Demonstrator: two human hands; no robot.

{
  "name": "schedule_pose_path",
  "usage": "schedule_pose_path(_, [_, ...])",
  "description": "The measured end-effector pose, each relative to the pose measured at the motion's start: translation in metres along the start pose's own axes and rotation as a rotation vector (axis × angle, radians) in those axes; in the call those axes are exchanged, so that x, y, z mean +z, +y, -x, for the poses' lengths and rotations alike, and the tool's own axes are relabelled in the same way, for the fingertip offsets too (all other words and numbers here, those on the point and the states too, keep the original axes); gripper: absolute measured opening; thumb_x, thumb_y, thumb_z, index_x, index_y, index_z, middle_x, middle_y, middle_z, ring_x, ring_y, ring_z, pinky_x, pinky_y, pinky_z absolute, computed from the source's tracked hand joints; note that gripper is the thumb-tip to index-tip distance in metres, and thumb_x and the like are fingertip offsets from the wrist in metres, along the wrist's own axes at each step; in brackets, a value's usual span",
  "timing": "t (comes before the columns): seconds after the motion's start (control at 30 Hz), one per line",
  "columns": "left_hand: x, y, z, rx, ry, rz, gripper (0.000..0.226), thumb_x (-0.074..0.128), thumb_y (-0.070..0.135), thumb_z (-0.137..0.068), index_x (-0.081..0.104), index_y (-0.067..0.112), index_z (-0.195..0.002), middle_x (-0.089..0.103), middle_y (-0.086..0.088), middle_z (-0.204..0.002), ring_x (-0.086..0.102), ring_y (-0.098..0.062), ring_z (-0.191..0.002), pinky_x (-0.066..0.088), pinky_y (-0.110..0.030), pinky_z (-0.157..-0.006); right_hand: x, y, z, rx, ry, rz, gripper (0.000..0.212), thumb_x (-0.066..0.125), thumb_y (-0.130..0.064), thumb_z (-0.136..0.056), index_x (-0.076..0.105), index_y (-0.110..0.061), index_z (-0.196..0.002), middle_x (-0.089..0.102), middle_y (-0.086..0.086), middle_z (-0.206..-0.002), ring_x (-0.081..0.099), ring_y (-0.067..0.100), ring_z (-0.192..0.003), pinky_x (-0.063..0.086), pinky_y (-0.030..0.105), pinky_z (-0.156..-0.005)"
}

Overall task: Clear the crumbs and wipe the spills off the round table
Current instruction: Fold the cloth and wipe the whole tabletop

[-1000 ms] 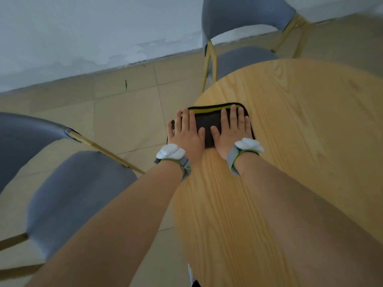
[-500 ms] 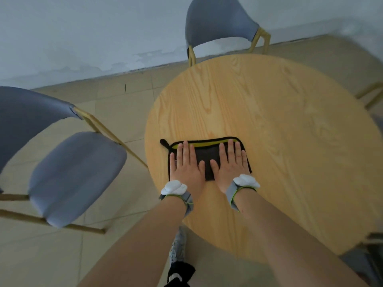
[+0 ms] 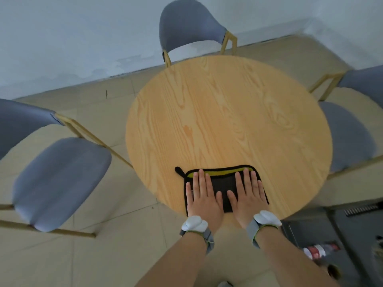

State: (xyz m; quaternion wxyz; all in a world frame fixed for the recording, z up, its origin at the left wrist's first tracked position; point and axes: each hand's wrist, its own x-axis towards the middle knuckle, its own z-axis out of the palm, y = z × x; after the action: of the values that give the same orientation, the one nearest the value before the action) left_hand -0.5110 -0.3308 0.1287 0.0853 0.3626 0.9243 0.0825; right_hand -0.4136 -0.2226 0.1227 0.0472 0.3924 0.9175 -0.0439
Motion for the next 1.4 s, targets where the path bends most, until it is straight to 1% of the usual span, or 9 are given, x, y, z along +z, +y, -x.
schedule_pose_path(0.5, [-0.007,0.011,0.014,0.144,-0.091,-0.008,0.067,0.011,0.046,-0.102,0.01,0.011,-0.16,0.003,-0.007,-0.169,-0.002,-0.025,-0.155,-0.005,-0.047,-0.125,-0.001,0.017,0.027,0.117,-0.022,-0.019,0.076,-0.003,-0.058,-0.092,0.0,-0.017,-0.156,-0.004,0.01,-0.164,-0.007,0.028,-0.151,-0.005,0.041,-0.121])
schedule_pose_path(0.6, [-0.021,0.005,0.012,0.095,-0.049,0.073,0.056,0.033,0.036,-0.105,0.031,0.016,-0.157,0.019,-0.01,-0.166,0.01,-0.03,-0.154,0.01,-0.051,-0.124,-0.007,0.018,0.025,0.115,-0.046,-0.032,0.076,-0.002,-0.059,-0.092,0.003,-0.018,-0.156,-0.003,0.008,-0.164,-0.005,0.028,-0.151,-0.004,0.04,-0.12])
schedule_pose_path(0.67, [-0.027,0.002,0.008,0.041,-0.067,0.138,0.053,0.041,0.024,-0.104,0.032,0.016,-0.156,0.016,-0.013,-0.166,0.009,-0.03,-0.155,0.019,-0.046,-0.124,-0.011,0.019,0.021,0.117,-0.059,-0.039,0.071,0.006,-0.057,-0.096,0.01,-0.02,-0.156,0.004,0.008,-0.165,-0.001,0.027,-0.151,0.002,0.04,-0.121])
schedule_pose_path(0.83, [-0.049,0.002,-0.007,-0.138,-0.101,0.308,0.064,0.044,0.0,-0.097,0.028,0.022,-0.155,0.012,-0.01,-0.164,0.022,-0.033,-0.141,0.036,-0.028,-0.099,-0.025,0.021,0.015,0.191,0.002,-0.096,0.05,0.038,-0.038,-0.1,0.041,-0.018,-0.145,0.032,0.012,-0.157,0.027,0.031,-0.144,0.032,0.045,-0.11])
schedule_pose_path(0.93, [-0.063,0.006,-0.015,-0.283,-0.132,0.332,0.063,0.047,-0.003,-0.093,0.032,0.02,-0.149,0.032,-0.01,-0.147,0.042,-0.03,-0.118,0.037,-0.027,-0.082,-0.031,0.025,0.013,0.268,-0.012,-0.128,0.047,0.048,-0.031,-0.096,0.043,-0.016,-0.141,0.036,0.013,-0.152,0.036,0.034,-0.136,0.041,0.046,-0.097])
schedule_pose_path(1.03, [-0.074,0.011,-0.021,-0.347,-0.12,0.35,0.066,0.05,-0.006,-0.09,0.033,0.018,-0.148,0.036,-0.011,-0.132,0.05,-0.028,-0.104,0.044,-0.029,-0.081,-0.038,0.028,0.009,0.302,-0.042,-0.141,0.048,0.05,-0.032,-0.095,0.041,-0.017,-0.14,0.034,0.013,-0.15,0.04,0.036,-0.127,0.044,0.045,-0.09])
schedule_pose_path(1.13, [-0.084,0.026,-0.028,-0.345,-0.135,0.401,0.073,0.053,-0.009,-0.087,0.031,0.018,-0.151,0.036,-0.013,-0.13,0.055,-0.025,-0.092,0.052,-0.034,-0.084,-0.046,0.03,0.004,0.363,-0.055,-0.198,0.05,0.052,-0.03,-0.095,0.038,-0.018,-0.141,0.034,0.013,-0.147,0.041,0.036,-0.122,0.046,0.043,-0.088])
schedule_pose_path(1.3, [-0.086,0.073,-0.033,-0.177,-0.152,0.428,0.072,0.052,-0.009,-0.083,0.038,0.022,-0.146,0.034,-0.009,-0.127,0.053,-0.021,-0.08,0.049,-0.031,-0.069,-0.058,0.043,-0.006,0.477,-0.082,-0.337,0.041,0.052,-0.01,-0.092,0.043,-0.012,-0.132,0.048,0.017,-0.123,0.052,0.037,-0.103,0.039,0.037,-0.075])
schedule_pose_path(1.4, [-0.081,0.099,-0.035,-0.119,-0.176,0.439,0.069,0.053,-0.008,-0.081,0.042,0.02,-0.143,0.033,-0.009,-0.127,0.056,-0.026,-0.087,0.046,-0.032,-0.069,-0.062,0.051,-0.015,0.532,-0.105,-0.426,0.041,0.052,-0.005,-0.092,0.046,-0.008,-0.133,0.054,0.02,-0.121,0.058,0.038,-0.103,0.045,0.041,-0.078])
